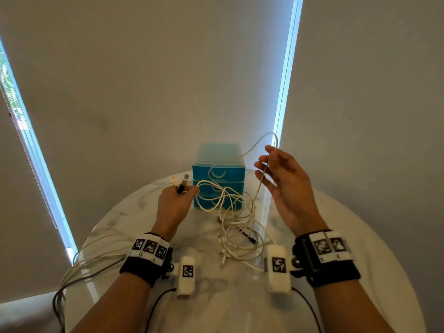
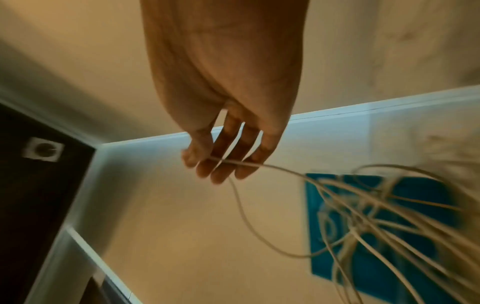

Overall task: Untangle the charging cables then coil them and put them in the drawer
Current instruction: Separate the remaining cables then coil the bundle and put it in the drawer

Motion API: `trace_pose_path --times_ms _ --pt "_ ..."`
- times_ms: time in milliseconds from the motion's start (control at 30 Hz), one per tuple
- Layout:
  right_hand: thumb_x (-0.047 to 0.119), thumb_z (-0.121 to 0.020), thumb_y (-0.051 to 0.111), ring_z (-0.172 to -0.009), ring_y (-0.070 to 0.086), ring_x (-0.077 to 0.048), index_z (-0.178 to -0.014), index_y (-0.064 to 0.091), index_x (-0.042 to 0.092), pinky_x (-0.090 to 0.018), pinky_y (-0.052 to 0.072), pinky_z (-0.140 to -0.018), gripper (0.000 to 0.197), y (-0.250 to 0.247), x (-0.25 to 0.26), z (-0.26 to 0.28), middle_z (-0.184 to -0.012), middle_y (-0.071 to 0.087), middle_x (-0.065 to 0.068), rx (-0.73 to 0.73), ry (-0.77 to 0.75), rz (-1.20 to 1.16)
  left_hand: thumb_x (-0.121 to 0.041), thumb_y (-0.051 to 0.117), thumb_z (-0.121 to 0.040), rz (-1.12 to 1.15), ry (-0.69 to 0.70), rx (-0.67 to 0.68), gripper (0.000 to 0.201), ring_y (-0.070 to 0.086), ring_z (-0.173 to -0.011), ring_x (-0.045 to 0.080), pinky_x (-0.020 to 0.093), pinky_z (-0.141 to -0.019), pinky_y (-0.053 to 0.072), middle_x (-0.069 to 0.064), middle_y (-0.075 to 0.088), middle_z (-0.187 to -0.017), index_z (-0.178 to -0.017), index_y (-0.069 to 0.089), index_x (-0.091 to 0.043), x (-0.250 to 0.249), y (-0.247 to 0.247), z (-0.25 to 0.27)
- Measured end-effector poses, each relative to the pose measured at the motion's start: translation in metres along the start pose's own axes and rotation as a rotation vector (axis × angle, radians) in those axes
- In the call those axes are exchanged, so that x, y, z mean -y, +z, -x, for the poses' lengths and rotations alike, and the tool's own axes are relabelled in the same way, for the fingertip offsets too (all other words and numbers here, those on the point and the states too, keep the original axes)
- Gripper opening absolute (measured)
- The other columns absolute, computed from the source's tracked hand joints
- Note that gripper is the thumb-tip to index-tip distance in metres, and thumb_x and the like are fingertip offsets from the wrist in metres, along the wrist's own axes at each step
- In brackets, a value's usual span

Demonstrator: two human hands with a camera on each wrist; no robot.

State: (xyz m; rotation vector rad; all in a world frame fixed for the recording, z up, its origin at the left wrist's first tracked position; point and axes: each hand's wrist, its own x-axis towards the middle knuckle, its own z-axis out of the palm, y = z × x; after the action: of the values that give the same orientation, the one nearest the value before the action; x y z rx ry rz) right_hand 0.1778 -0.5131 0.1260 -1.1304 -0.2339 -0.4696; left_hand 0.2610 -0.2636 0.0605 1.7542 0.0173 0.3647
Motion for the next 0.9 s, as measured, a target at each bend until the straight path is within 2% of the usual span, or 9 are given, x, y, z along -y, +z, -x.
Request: trace_pose_path --times_ms 67,167,233,300,433,500,567,700,900 --pt "0.025 -0.106 0.066 -0.114 0.076 -0.024 -0.123 0.077 0.018 -0.042 0.062 -0.102 0.022 0.012 0.023 -0.016 -0.114 0.081 -0.003 0.105 -0.033 0.206 -0.028 0.078 -0.092 0.019 -0.053 -0.054 0.019 0.054 -0.065 0.017 0.036 -0.065 0.042 -0.01 0.063 -0.059 -0.079 0.081 -0.015 0.004 -0.004 -0.004" --pt "0.027 -0.104 0.071 -0.117 0.073 -0.02 -0.118 0.081 0.023 -0.045 0.06 -0.103 0.018 0.029 0.031 -0.034 -0.113 0.081 0.005 0.216 0.002 0.534 -0.027 0.08 -0.092 0.047 -0.069 -0.017 0.016 0.048 -0.062 0.017 0.034 -0.06 0.039 -0.011 0.055 -0.055 -0.078 0.076 -0.02 0.004 -0.004 -0.003" --pt "0.027 -0.104 0.07 -0.12 0.07 -0.02 -0.116 0.081 0.026 -0.041 0.061 -0.098 0.016 0.039 0.024 -0.038 -0.117 0.08 0.007 0.278 0.017 0.57 -0.022 0.084 -0.089 0.065 0.021 0.017 0.009 0.051 -0.063 0.009 0.032 -0.064 0.044 -0.009 0.061 -0.067 -0.09 0.076 -0.026 0.0 -0.001 0.001" --pt "0.026 -0.103 0.072 -0.119 0.07 -0.022 -0.116 0.082 0.028 -0.039 0.064 -0.095 0.017 0.047 0.013 -0.035 -0.119 0.079 0.007 0.27 0.02 0.55 -0.016 0.084 -0.088 0.122 0.132 0.002 0.018 0.05 -0.056 -0.001 0.024 -0.062 0.045 -0.013 0.063 -0.068 -0.099 0.076 -0.027 -0.008 -0.002 0.005" --pt "0.02 -0.102 0.074 -0.107 0.077 -0.03 -0.12 0.082 0.023 -0.034 0.066 -0.086 0.02 0.05 -0.01 -0.031 -0.111 0.08 -0.003 0.138 0.017 0.427 -0.029 0.086 -0.09 0.207 0.193 0.151 0.013 0.062 -0.057 -0.005 0.011 -0.058 0.048 -0.014 0.073 -0.069 -0.099 0.08 -0.022 -0.028 -0.006 0.014" --pt "0.018 -0.102 0.074 -0.103 0.079 -0.029 -0.122 0.081 0.018 -0.033 0.066 -0.086 0.021 0.056 -0.012 -0.029 -0.111 0.081 -0.005 0.147 0.021 0.366 -0.035 0.088 -0.087 0.182 0.196 0.288 0.021 0.076 -0.082 -0.002 0.016 -0.076 0.057 -0.014 0.082 -0.091 -0.104 0.082 -0.024 -0.033 -0.003 0.018" --pt "0.017 -0.1 0.075 -0.103 0.08 -0.026 -0.12 0.081 0.013 -0.033 0.066 -0.088 0.021 0.068 -0.013 -0.025 -0.114 0.082 -0.002 0.226 0.035 0.358 -0.036 0.088 -0.087 0.105 0.216 0.379 0.024 0.078 -0.098 0.005 0.027 -0.092 0.061 -0.012 0.083 -0.103 -0.109 0.083 -0.026 -0.031 0.001 0.021" --pt "0.018 -0.098 0.078 -0.111 0.078 -0.018 -0.117 0.081 0.009 -0.036 0.064 -0.097 0.021 0.086 -0.012 -0.018 -0.119 0.081 0.004 0.365 0.024 0.417 -0.043 0.082 -0.091 -0.102 0.26 0.458 0.019 0.077 -0.089 0.003 0.031 -0.092 0.06 -0.012 0.083 -0.095 -0.103 0.085 -0.029 -0.028 0.002 0.022" --pt "0.017 -0.098 0.078 -0.112 0.078 -0.023 -0.124 0.077 0.011 -0.041 0.062 -0.102 0.027 0.04 -0.027 -0.007 -0.115 0.082 -0.008 0.18 0.128 0.26 -0.041 0.075 -0.099 0.009 0.254 0.321 0.019 0.078 -0.095 0.01 0.039 -0.096 0.061 -0.007 0.083 -0.098 -0.101 0.085 -0.025 -0.027 -0.004 0.017"
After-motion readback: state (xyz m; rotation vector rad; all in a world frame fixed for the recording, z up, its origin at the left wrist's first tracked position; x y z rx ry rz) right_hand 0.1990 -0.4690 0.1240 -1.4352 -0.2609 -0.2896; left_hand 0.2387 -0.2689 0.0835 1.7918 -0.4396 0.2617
